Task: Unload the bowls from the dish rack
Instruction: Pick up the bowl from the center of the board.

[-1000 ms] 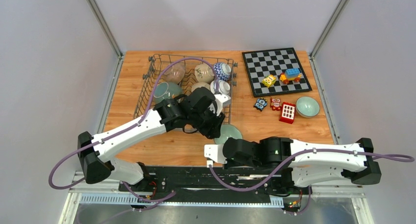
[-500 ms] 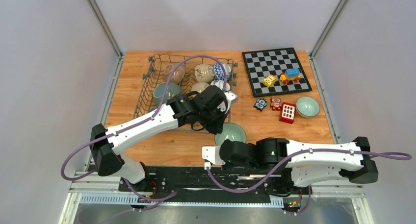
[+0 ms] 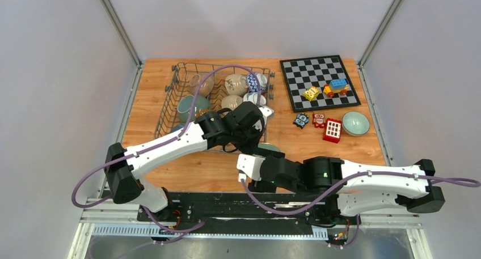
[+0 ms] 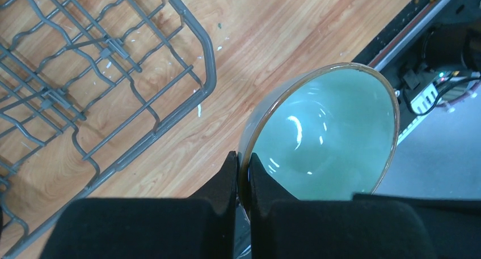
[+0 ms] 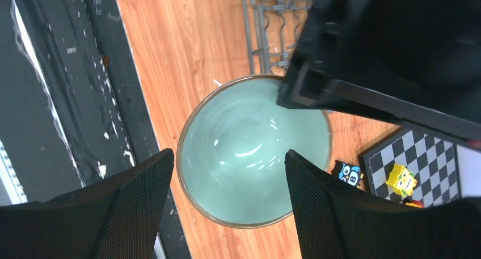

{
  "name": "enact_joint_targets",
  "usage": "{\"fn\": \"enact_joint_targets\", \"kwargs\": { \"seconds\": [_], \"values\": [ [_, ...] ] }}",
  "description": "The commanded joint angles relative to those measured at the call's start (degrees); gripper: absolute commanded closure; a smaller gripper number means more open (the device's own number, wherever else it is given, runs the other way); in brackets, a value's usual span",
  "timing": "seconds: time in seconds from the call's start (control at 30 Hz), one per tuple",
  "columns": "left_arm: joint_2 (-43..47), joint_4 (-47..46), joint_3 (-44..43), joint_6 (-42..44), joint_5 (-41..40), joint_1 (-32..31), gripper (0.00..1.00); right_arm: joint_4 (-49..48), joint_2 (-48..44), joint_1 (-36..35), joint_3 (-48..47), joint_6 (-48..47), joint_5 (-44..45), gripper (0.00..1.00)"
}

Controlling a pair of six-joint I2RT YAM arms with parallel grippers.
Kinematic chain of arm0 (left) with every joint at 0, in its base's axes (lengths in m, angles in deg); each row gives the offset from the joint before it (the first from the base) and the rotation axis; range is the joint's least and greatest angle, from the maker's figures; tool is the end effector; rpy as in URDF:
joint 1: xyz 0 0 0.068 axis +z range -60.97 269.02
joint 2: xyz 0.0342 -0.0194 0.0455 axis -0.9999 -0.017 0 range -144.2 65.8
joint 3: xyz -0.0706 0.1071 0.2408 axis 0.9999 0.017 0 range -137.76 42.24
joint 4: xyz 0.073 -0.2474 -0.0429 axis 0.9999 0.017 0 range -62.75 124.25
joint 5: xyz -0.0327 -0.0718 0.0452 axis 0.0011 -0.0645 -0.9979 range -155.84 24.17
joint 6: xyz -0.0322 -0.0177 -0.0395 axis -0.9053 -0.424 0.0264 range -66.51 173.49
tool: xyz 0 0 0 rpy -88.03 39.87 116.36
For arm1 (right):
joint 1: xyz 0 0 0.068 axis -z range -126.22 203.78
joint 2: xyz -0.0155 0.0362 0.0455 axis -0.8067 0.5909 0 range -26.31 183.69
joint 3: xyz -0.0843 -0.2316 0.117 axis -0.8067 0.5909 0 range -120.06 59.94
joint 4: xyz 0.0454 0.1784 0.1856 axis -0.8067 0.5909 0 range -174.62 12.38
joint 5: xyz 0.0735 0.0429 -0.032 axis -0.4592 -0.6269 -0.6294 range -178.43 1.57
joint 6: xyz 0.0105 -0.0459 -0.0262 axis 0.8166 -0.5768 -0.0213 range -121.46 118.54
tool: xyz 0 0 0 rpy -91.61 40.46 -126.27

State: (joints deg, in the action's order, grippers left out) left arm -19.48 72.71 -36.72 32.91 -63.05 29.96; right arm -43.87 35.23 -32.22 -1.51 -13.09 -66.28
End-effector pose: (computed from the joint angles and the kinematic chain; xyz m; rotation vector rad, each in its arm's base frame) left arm 0.1610 -0.2721 0.3233 0.8741 2.4377 -0.6230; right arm 0.0289 0.2188 0.3353 -1.5441 1.6157 0.2683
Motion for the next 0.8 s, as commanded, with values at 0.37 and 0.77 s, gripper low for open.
{"fn": "enact_joint_targets", "kwargs": {
  "seconds": [0.37,0.77],
  "values": [
    [7.9,-15.7,8.5,-15.5,-8.3,5.9,1.0,2.5,-8.0,26.3,-4.3,39.4,-0.8,0.36],
    [8.6,-17.8,9.2,-20.3,-8.7,5.9,1.0,0.7,-3.2,34.2,-0.4,44.0,-8.0,0.42]
  ]
}}
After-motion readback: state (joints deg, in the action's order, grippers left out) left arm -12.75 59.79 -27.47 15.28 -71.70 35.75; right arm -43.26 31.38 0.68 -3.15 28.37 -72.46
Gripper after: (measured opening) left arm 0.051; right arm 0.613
